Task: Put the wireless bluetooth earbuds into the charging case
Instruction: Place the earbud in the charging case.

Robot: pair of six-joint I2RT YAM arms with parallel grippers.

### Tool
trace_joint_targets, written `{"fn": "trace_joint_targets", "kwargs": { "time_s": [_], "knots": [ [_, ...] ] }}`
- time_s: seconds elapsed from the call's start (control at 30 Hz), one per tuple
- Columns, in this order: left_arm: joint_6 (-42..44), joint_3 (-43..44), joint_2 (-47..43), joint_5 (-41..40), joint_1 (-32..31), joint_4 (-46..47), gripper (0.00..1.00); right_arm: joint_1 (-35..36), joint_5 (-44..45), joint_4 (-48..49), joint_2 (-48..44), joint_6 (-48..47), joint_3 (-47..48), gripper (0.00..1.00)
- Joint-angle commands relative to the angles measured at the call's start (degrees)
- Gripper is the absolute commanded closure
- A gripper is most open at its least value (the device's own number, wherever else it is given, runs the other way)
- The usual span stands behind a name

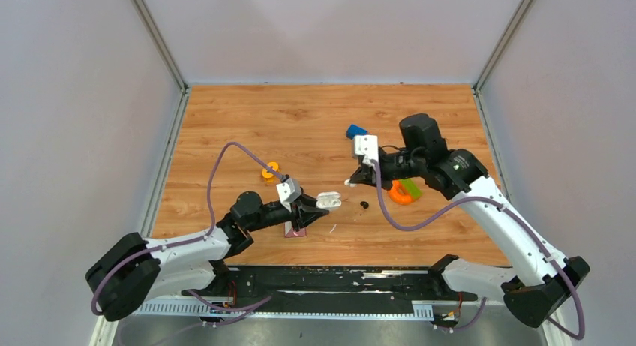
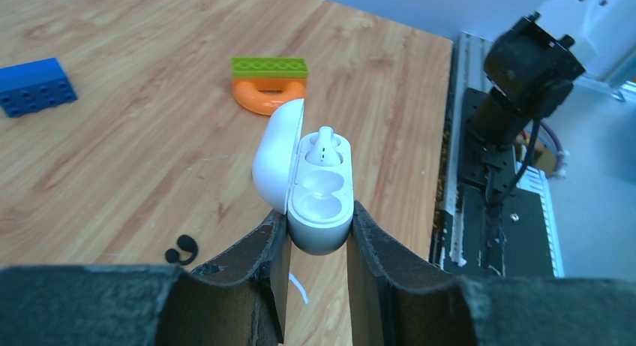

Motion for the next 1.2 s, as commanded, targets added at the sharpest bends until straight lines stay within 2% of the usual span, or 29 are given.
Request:
{"fn": "trace_joint_targets", "kwargs": {
  "time_s": [0.0,0.2,0.37,0.73,1.17],
  "knots": [
    [0.3,-1.3,2.9,8.3,0.2,12.7,1.0,8.5,6.5,-1.6,1.2,-1.2,0.9,0.99],
    [0.0,-2.0,2.9,9.4,0.2,14.2,1.0,14.7,9.9,2.1,-0.4,1.6,-2.6,0.99],
    [-2.4,-2.2,5.4,10.7,0.2,18.6,1.0,15.6,12.8,3.8,0.2,2.0,-3.7,0.99],
    [-3.3,-2.5,5.9,10.3,0.1,19.9,1.0,19.7,18.8,2.3,4.7,2.6,1.1,0.99],
    [-4.5,-2.6,6.9,10.6,0.2,21.9,1.0,20.4,16.5,2.3,6.3,2.7,2.6,1.0]
  ]
}}
